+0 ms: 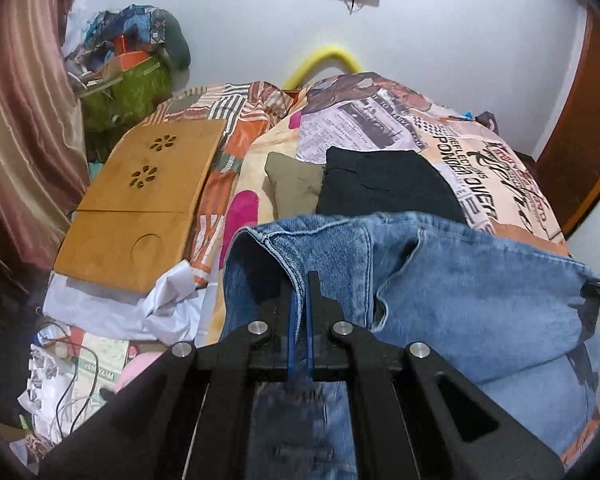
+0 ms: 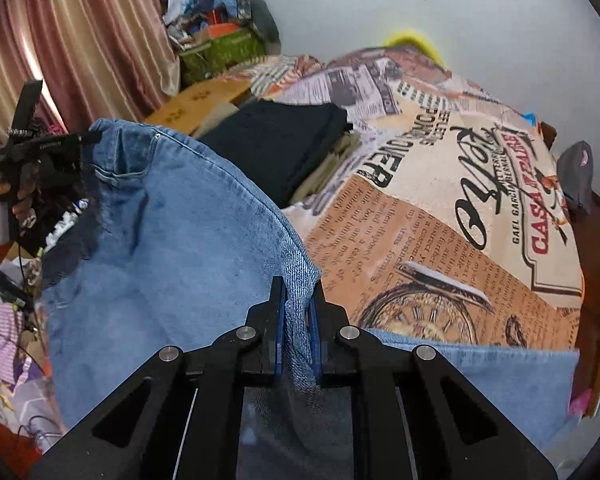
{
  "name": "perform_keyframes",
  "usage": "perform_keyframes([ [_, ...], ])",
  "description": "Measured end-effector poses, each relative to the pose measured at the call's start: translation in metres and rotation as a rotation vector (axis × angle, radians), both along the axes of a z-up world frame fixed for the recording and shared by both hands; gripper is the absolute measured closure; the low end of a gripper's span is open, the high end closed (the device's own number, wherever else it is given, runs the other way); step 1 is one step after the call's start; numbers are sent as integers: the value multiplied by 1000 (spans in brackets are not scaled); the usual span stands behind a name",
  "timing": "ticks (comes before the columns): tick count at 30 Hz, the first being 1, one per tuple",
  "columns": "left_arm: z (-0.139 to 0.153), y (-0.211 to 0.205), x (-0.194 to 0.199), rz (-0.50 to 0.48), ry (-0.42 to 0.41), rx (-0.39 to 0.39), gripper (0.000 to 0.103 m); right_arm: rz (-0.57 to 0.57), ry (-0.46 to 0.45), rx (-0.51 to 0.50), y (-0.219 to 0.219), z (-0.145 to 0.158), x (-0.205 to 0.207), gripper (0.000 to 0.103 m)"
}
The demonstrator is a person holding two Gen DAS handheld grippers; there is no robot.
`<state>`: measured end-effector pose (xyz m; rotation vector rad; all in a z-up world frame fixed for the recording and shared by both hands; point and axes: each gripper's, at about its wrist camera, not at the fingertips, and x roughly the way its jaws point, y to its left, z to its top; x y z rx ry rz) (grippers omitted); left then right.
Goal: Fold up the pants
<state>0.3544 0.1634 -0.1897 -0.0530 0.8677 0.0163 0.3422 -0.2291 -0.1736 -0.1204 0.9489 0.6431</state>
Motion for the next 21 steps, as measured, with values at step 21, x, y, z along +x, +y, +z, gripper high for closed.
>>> perform_keyframes([
  [21, -34, 32, -148, 83, 38, -47, 100, 17, 23, 16, 6, -17, -126, 95],
])
